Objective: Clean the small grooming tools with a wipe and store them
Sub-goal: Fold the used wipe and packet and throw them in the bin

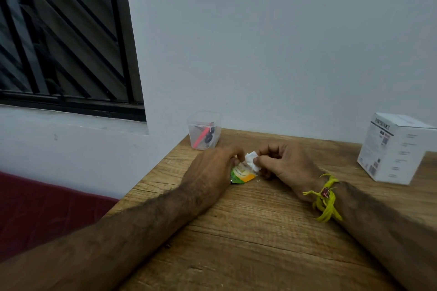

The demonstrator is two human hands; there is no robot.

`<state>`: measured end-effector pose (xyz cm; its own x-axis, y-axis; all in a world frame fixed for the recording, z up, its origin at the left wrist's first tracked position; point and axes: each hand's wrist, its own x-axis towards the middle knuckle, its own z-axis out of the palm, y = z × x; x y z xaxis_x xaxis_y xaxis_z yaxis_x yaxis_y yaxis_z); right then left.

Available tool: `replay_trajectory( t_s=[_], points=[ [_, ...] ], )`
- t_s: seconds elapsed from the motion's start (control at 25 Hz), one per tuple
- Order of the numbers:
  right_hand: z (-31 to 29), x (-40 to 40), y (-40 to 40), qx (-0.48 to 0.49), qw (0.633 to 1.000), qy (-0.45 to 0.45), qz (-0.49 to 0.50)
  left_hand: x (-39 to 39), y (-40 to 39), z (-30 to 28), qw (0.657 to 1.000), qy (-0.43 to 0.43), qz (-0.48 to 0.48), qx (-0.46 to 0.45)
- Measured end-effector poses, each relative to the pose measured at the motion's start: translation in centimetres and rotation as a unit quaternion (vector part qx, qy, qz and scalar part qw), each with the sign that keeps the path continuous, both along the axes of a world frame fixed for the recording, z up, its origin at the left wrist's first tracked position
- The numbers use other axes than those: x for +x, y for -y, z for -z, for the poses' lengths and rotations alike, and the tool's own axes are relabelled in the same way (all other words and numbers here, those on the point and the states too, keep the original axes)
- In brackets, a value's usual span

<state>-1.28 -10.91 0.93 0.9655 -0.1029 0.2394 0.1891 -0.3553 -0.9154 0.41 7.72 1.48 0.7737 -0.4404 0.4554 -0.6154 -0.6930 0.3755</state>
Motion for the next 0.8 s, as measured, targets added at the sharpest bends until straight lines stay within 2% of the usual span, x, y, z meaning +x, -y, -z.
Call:
replay_trajectory(
  t_s=[0.12, 0.56, 0.8],
  points=[
    [0.0, 0.0, 0.1, -0.061, 0.998, 0.002, -0.006, 0.4, -0.2, 0.3, 0.999, -0.013, 0.002, -0.041],
    [-0.4, -0.4, 0.0, -0.142, 0.989, 0.032, -0.017, 1.4, -0.2, 0.6, 0.995, -0.035, 0.035, -0.086],
    [0.0, -0.1, -0.5, 0.0, 1.0, -0.012, -0.018, 1.0, -0.5, 1.1, 0.994, -0.049, 0.064, -0.077]
  ],
)
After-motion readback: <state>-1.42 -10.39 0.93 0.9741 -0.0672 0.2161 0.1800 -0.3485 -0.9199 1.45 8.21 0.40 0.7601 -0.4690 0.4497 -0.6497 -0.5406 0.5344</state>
